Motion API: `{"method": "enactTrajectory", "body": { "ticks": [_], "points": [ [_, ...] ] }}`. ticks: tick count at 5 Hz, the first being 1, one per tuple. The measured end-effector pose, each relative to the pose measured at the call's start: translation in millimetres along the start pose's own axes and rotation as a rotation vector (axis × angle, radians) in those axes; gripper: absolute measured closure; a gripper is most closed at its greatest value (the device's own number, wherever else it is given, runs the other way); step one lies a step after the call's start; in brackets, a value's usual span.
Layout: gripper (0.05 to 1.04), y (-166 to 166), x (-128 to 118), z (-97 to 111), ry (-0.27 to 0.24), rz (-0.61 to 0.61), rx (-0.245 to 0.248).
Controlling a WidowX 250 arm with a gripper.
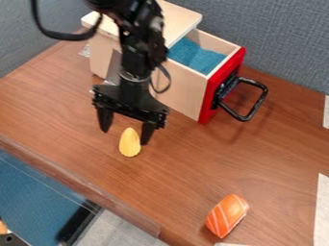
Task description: Put yellon object in the drawer
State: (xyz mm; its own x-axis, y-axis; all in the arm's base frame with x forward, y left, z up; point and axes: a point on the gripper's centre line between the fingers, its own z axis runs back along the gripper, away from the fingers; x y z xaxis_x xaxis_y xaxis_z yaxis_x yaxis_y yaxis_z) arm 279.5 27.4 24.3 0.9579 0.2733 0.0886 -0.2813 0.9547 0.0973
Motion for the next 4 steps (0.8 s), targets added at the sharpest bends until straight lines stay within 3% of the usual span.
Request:
{"method": "enactTrajectory", "body": {
  "ticks": [2, 3, 4],
  "points": [
    [0.697, -10.0, -0.1, -3.8, 0.021, -0.005, 0.004],
    [0.721, -16.5, -1.7, -2.1, 0.041, -0.007, -0.036],
    [0.721, -28.8, 12.9, 22.8, 0.020, 0.008, -0.113]
  ]
}}
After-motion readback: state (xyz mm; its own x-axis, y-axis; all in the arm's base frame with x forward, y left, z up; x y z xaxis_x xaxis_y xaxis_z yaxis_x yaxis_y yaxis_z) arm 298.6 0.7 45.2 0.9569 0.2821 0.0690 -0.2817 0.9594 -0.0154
